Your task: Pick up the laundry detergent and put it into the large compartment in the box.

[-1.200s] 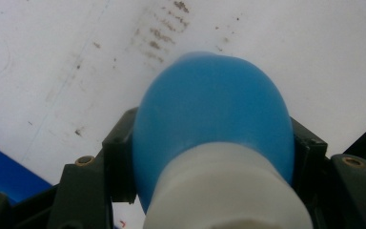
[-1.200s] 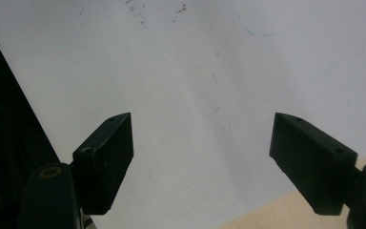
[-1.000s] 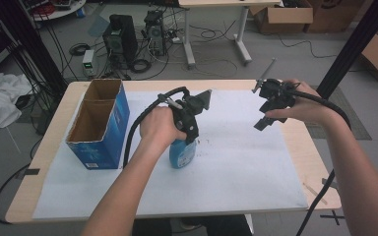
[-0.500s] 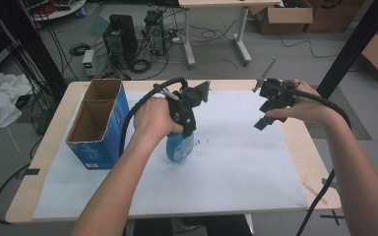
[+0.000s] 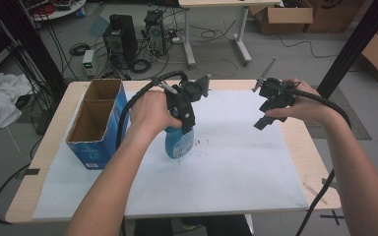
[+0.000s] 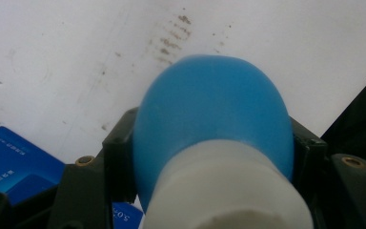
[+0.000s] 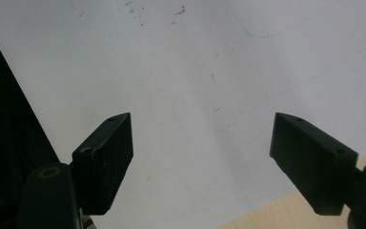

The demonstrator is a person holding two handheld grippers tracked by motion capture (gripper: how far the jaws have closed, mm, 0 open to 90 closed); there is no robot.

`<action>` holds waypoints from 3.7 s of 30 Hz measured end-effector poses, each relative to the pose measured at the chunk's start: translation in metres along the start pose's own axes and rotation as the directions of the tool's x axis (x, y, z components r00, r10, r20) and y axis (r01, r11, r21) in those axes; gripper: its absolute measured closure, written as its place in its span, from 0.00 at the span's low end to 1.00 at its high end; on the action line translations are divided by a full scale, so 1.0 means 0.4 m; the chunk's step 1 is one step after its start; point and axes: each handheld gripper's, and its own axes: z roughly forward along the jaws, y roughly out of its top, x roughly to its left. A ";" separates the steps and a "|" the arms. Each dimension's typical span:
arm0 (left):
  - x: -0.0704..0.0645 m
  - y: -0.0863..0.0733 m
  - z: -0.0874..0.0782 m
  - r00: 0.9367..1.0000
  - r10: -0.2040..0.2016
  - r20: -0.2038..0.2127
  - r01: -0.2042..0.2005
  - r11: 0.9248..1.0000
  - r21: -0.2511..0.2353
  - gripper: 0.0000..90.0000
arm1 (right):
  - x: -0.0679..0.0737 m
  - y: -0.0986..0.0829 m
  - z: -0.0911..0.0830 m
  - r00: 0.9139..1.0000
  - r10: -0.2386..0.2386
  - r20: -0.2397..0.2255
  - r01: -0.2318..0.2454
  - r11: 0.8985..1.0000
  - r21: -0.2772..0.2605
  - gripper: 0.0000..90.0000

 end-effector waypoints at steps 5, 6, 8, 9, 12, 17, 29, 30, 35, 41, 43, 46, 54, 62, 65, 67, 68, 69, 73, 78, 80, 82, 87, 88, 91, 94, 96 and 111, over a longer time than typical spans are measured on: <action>0.011 -0.009 -0.032 1.000 0.001 0.011 0.000 1.000 -0.017 0.42 | -0.001 -0.001 0.000 1.000 0.000 0.002 0.000 1.000 0.001 0.25; 0.015 -0.011 -0.041 1.000 -0.002 0.011 0.002 1.000 -0.021 0.42 | -0.001 -0.001 0.000 1.000 0.001 0.002 -0.001 1.000 0.000 0.25; 0.022 -0.018 -0.063 1.000 -0.015 0.006 0.015 1.000 -0.023 0.42 | -0.002 0.000 0.000 1.000 0.000 0.004 0.000 1.000 0.002 0.25; 0.026 -0.022 -0.074 1.000 -0.022 0.006 0.023 0.999 -0.025 0.42 | -0.002 0.000 0.001 1.000 0.001 0.003 -0.001 1.000 0.000 0.25; 0.042 -0.033 -0.104 0.998 -0.061 0.010 0.061 0.998 -0.029 0.42 | -0.002 0.002 0.001 1.000 0.003 0.002 -0.003 1.000 0.003 0.25; 0.077 -0.058 -0.166 0.988 -0.153 0.006 0.153 0.987 -0.044 0.42 | -0.004 0.005 0.003 1.000 0.000 0.001 0.000 1.000 0.003 0.25; 0.184 -0.153 -0.277 0.918 -0.397 0.005 0.397 0.916 -0.057 0.42 | -0.008 0.007 0.006 1.000 0.010 0.004 -0.010 1.000 0.001 0.25; 0.194 -0.163 -0.284 0.910 -0.414 -0.001 0.413 0.909 -0.055 0.42 | -0.008 0.008 0.007 1.000 0.008 0.002 -0.008 1.000 0.000 0.26; 0.237 -0.214 -0.310 0.858 -0.513 -0.019 0.511 0.857 -0.068 0.42 | -0.008 0.014 0.011 1.000 0.002 0.002 -0.002 1.000 0.007 0.26; 0.285 -0.271 -0.334 0.802 -0.595 -0.049 0.590 0.803 -0.084 0.42 | -0.007 0.017 0.012 1.000 -0.006 0.002 0.006 1.000 0.008 0.26; 0.301 -0.290 -0.337 0.783 -0.620 -0.053 0.615 0.783 -0.089 0.42 | -0.006 0.016 0.011 1.000 -0.001 0.002 0.001 1.000 0.011 0.26; 0.324 -0.319 -0.338 0.745 -0.666 -0.043 0.660 0.745 -0.097 0.42 | -0.007 0.013 0.009 1.000 0.001 0.005 -0.001 1.000 0.007 0.26; 0.367 -0.371 -0.326 0.681 -0.729 -0.075 0.723 0.685 -0.088 0.42 | -0.010 0.007 0.008 1.000 0.001 0.005 -0.001 1.000 0.004 0.26; 0.387 -0.402 -0.295 0.651 -0.753 -0.097 0.748 0.658 -0.088 0.42 | -0.013 0.009 0.006 1.000 0.002 0.006 -0.002 1.000 0.007 0.26; 0.392 -0.410 -0.277 0.647 -0.755 -0.102 0.751 0.655 -0.085 0.42 | -0.012 0.008 0.005 1.000 0.001 0.006 -0.001 1.000 0.003 0.26; 0.395 -0.413 -0.261 0.644 -0.757 -0.110 0.754 0.652 -0.077 0.42 | -0.011 0.007 0.004 1.000 0.001 0.008 -0.001 1.000 0.004 0.26; 0.398 -0.415 -0.253 0.647 -0.754 -0.114 0.752 0.656 -0.069 0.42 | -0.012 0.007 0.004 1.000 0.000 0.008 0.000 1.000 0.004 0.26; 0.398 -0.416 -0.244 0.650 -0.751 -0.115 0.749 0.659 -0.064 0.42 | -0.011 0.006 0.005 1.000 -0.001 0.009 0.001 1.000 0.005 0.26; 0.400 -0.418 -0.206 0.653 -0.750 -0.104 0.749 0.660 -0.057 0.42 | -0.012 0.005 0.007 1.000 0.001 0.009 -0.002 1.000 0.008 0.26; 0.404 -0.422 -0.159 0.653 -0.753 -0.088 0.753 0.657 -0.037 0.42 | -0.009 0.007 0.008 1.000 0.000 0.009 0.000 1.000 0.010 0.26; 0.406 -0.423 -0.144 0.654 -0.751 -0.088 0.752 0.658 -0.030 0.42 | -0.009 0.007 0.009 1.000 -0.002 0.008 0.002 1.000 0.009 0.26; 0.407 -0.424 -0.127 0.656 -0.749 -0.089 0.751 0.660 -0.020 0.42 | -0.009 0.007 0.009 1.000 0.000 0.009 0.000 1.000 0.010 0.26; 0.409 -0.429 -0.088 0.654 -0.752 -0.082 0.754 0.656 0.002 0.42 | -0.011 0.006 0.011 1.000 0.002 0.007 -0.002 1.000 0.013 0.26; 0.409 -0.429 -0.079 0.655 -0.751 -0.084 0.754 0.657 0.008 0.42 | -0.011 0.006 0.012 1.000 0.002 0.007 -0.002 1.000 0.012 0.26; 0.409 -0.430 -0.056 0.655 -0.751 -0.085 0.755 0.656 0.015 0.42 | -0.010 0.005 0.014 1.000 0.002 0.007 -0.002 1.000 0.016 0.26; 0.410 -0.432 -0.034 0.656 -0.751 -0.078 0.754 0.656 0.026 0.42 | -0.009 0.003 0.014 1.000 0.004 0.006 -0.004 1.000 0.017 0.26; 0.412 -0.435 -0.021 0.649 -0.758 -0.072 0.761 0.648 0.029 0.42 | -0.010 0.000 0.013 1.000 0.003 0.008 -0.003 1.000 0.017 0.26; 0.416 -0.436 0.073 0.651 -0.756 -0.064 0.759 0.647 0.076 0.42 | -0.011 -0.006 0.010 1.000 0.010 0.011 -0.010 1.000 0.020 0.26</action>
